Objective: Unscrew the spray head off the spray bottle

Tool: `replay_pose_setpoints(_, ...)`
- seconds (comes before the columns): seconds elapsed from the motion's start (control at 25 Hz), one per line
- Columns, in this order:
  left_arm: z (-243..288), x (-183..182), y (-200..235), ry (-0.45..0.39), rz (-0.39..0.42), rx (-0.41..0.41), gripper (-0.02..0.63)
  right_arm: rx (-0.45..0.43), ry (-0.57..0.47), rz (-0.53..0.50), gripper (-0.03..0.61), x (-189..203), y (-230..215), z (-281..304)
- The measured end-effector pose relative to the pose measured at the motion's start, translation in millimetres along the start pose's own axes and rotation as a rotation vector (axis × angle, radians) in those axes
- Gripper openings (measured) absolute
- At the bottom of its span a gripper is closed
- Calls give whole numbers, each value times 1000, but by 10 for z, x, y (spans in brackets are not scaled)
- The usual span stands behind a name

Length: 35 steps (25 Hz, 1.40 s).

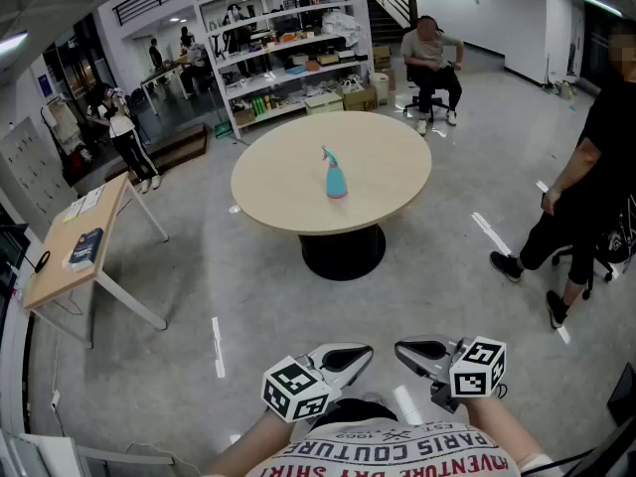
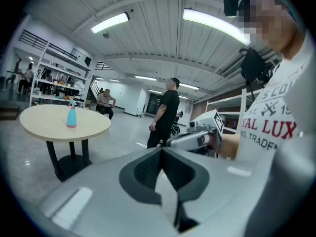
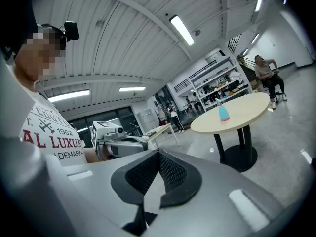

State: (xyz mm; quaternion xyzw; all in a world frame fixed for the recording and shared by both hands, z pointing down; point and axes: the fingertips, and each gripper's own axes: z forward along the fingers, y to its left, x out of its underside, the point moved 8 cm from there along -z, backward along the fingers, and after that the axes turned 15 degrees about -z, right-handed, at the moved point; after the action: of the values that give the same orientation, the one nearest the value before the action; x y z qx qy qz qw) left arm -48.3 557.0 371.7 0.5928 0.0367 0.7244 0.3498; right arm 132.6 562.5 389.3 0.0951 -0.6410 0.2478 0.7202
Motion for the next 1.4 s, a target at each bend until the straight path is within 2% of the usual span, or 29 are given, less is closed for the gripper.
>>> replay_pose_setpoints(0.12,117,-231,251,-39,0,6,2,3,-13,-27,-5,-110,-302,138)
replay_pose_setpoints(0.28,340,-499,691,-46,7,16,2,20,-12,-31,-5,-204,-771,371)
replay_pose_setpoints(0.44,607,-805,1449,-34,-21,-10,2,30,-4,1,-5,-256,-1458,827)
replay_pose_setpoints(0.72,1130,-1851,3112,-27,-71,-38,2,43,-24,36,-5,-742,-3181,1885)
replay_pose_setpoints(0.96,1308,-2732,4131,-83,-73,-50,2,53,-12,-48,-5,-1361,-4175,2685)
replay_pose_setpoints(1.12,1411,-2894,4407,-81,-65,-26,2,48,-17,-61,-5,-1478,-4399,2883)
replay_pose_setpoints(1.32,1582,-2796,4657,-64,-124,0,2,64,20,-20,-5,-1290,-4606,2923)
replay_pose_setpoints(1.4,1647,-2809,4732,-57,-115,5,2,64,25,-5,-5,-1264,-4730,2958)
